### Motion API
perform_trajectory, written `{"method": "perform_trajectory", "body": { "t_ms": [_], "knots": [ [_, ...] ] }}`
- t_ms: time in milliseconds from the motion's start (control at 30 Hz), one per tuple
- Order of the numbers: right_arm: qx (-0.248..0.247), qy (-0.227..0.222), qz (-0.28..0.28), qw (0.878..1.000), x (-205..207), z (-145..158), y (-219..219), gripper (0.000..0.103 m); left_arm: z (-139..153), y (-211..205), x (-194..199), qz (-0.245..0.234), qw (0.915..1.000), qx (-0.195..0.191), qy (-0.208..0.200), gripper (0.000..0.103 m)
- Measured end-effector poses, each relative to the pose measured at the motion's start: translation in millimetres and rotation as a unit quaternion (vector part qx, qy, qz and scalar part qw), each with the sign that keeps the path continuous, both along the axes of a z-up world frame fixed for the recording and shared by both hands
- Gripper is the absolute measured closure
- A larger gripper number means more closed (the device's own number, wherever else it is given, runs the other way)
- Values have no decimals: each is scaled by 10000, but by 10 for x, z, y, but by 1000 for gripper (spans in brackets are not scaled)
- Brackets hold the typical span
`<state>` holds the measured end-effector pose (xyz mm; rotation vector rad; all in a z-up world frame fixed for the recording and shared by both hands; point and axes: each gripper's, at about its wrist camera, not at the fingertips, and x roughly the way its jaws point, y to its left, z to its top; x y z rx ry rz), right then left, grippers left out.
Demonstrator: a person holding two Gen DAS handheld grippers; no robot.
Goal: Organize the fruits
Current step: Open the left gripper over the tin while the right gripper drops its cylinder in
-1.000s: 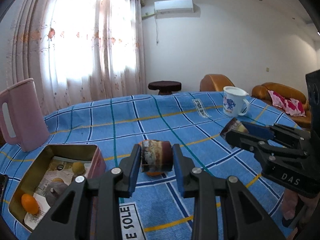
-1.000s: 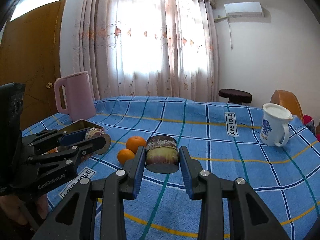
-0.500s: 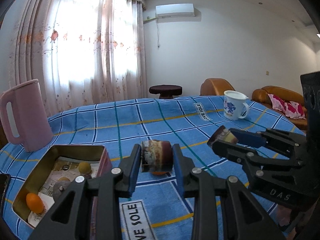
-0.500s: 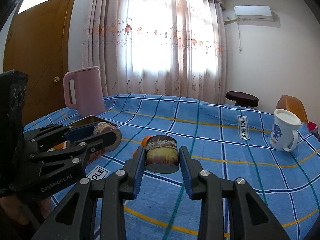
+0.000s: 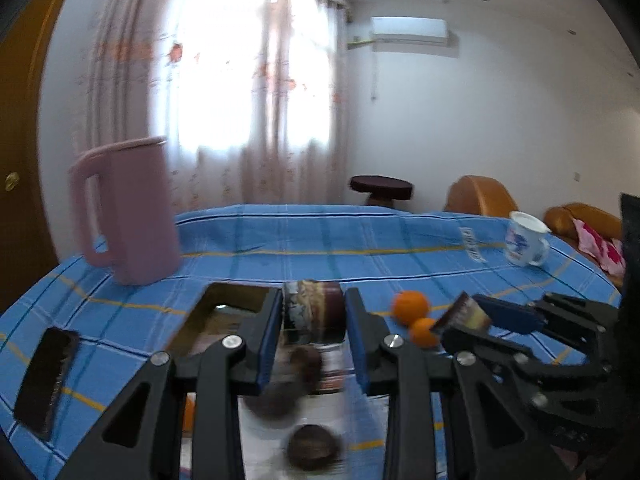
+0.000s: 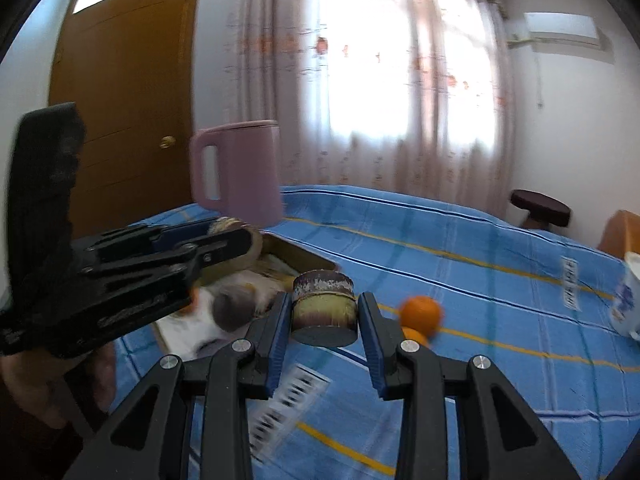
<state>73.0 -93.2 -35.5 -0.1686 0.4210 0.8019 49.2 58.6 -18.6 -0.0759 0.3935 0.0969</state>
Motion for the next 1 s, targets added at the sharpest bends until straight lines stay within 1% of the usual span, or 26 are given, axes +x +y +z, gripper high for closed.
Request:
{"method": "perform_trajectory", "body": {
  "t_ms": [200,267,333,467,567,700,767,833,900,933,967,1000],
  "knots": [
    [-254,-68,605,9978,-172,-19,575,67,-76,485,-10,402,9986,-186,295,70],
    [-349,-103,726,9967,-208,-36,714,67,-112,586,-19,500,9979,-192,354,70],
    [-482,-148,859,9950,-242,-76,862,67,-143,675,-25,525,9974,-301,399,70],
    [-714,-109,978,9926,-249,-180,1049,67,-211,785,-51,574,9965,-351,487,70],
    [-943,-35,950,9910,-194,-269,1148,67,-262,839,-27,574,9960,-388,570,70],
    [-1124,37,1000,9886,-176,-346,1245,67,-321,891,-15,641,9949,-440,645,69],
    [-1179,82,1043,9875,-175,-364,1275,67,-325,895,-18,654,9948,-439,640,63],
    [-1166,-30,919,9889,-186,-344,1257,64,-317,874,-23,673,9950,-402,616,55],
    [-1112,-89,857,9900,-187,-309,1208,50,-286,844,-52,727,9953,-373,527,40],
    [-1058,-151,775,9912,-189,-278,1144,47,-262,830,-64,738,9955,-354,479,36],
    [-1017,-189,702,9922,-193,-251,1079,44,-240,818,-77,739,9957,-345,431,30],
    [-961,-195,627,9932,-180,-220,1001,43,-211,802,-95,757,9959,-342,372,26]
  ]
}}
